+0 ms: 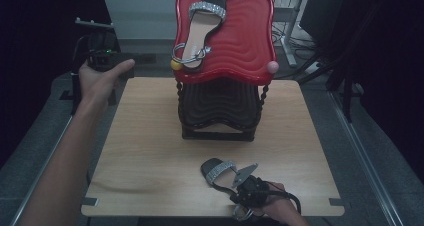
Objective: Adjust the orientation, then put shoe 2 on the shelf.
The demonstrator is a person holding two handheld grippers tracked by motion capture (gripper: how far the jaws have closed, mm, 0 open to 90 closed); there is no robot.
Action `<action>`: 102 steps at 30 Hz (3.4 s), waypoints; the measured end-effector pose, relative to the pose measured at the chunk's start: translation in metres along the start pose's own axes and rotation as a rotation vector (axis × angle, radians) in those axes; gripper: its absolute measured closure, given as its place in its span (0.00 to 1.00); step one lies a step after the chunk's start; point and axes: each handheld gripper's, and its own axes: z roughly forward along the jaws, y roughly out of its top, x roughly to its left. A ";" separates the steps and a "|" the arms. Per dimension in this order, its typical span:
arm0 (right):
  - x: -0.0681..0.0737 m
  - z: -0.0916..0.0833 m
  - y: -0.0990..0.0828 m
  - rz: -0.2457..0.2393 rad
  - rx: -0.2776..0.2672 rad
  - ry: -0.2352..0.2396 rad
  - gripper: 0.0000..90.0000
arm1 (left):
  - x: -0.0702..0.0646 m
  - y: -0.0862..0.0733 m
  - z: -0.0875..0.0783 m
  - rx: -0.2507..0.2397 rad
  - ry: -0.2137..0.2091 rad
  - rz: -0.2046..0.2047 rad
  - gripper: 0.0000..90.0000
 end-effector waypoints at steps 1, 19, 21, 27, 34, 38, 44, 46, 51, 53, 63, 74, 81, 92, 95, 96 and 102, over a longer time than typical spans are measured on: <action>-0.002 -0.001 -0.001 0.001 0.002 -0.011 1.00 | 0.000 -0.001 0.000 -0.001 0.001 -0.002 0.29; -0.026 -0.036 0.012 0.045 -0.147 -0.133 0.42 | 0.006 -0.003 -0.008 -0.017 0.005 -0.007 0.29; -0.030 -0.029 0.013 0.019 -0.088 -0.158 0.36 | 0.005 -0.003 -0.008 -0.022 0.004 -0.010 0.29; -0.036 -0.006 0.015 -0.043 0.078 -0.187 0.29 | 0.006 -0.004 -0.007 -0.015 0.003 -0.010 0.29; -0.039 0.021 0.015 -0.074 0.226 -0.183 0.30 | 0.006 -0.004 -0.005 -0.012 -0.001 -0.005 0.29; -0.042 0.025 0.015 -0.050 0.250 -0.166 0.41 | 0.007 -0.004 -0.004 -0.010 0.004 -0.007 0.29; -0.046 0.024 0.017 0.003 0.277 -0.150 0.47 | 0.007 -0.005 -0.006 -0.011 0.005 -0.010 0.29; -0.048 0.023 0.016 0.011 0.269 -0.143 0.47 | 0.007 -0.004 -0.007 -0.015 0.005 -0.012 0.29; -0.056 0.014 0.014 0.067 0.213 -0.087 0.47 | 0.009 -0.003 -0.009 -0.018 0.008 -0.013 0.29; -0.060 0.006 0.012 0.103 0.177 -0.051 0.47 | 0.009 -0.002 -0.009 -0.019 0.008 -0.013 0.29; -0.077 -0.045 -0.011 0.198 0.036 0.015 0.47 | 0.009 -0.002 -0.009 -0.021 0.003 -0.017 0.29; -0.113 -0.108 -0.076 0.405 -0.157 0.006 0.47 | 0.008 -0.001 -0.010 -0.024 0.000 -0.016 0.29; -0.136 -0.143 -0.111 0.525 -0.272 -0.027 0.47 | 0.007 0.000 -0.011 -0.021 0.001 -0.012 0.29; -0.169 -0.189 -0.114 0.599 -0.418 -0.028 0.47 | 0.007 -0.001 -0.011 -0.018 0.001 -0.012 0.29; -0.177 -0.200 -0.109 0.615 -0.442 -0.033 0.47 | 0.008 -0.001 -0.012 -0.019 -0.001 -0.015 0.29; -0.180 -0.203 -0.107 0.618 -0.452 -0.036 0.47 | 0.008 -0.001 -0.012 -0.019 -0.001 -0.015 0.29; -0.192 -0.235 -0.087 0.627 -0.506 -0.052 0.47 | 0.009 -0.001 -0.012 -0.021 -0.001 -0.017 0.29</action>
